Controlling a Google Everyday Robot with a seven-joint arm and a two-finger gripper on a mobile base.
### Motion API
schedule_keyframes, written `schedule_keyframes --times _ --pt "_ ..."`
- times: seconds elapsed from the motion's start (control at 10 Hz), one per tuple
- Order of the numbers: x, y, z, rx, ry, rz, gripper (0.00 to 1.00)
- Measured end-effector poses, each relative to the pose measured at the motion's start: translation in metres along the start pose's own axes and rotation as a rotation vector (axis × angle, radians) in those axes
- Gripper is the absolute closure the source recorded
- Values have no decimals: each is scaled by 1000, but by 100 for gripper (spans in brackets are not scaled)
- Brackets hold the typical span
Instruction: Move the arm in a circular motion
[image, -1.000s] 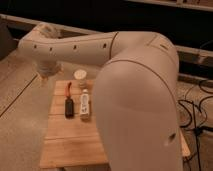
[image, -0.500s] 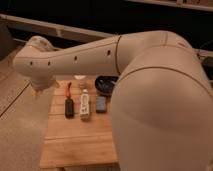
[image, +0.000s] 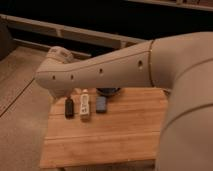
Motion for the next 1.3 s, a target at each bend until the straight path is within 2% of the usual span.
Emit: schedule_keyframes --times 0.1,0.3,0.4,0.6,0.7,1.0,1.1,1.3 --pt "14 -26 -9 30 -11 68 35" --pt "22 -54 -19 67 -22 135 35" --pt "25 -79 -25 100 -18 184 35" --pt "20 -112 -29 141 -3 233 35" --pt "7 -132 -29 158 5 248 35" --pt "-30 -164 -19 169 15 266 35" --pt "-49 -167 -10 159 20 254 35" --pt "-71 -159 2 139 29 211 35"
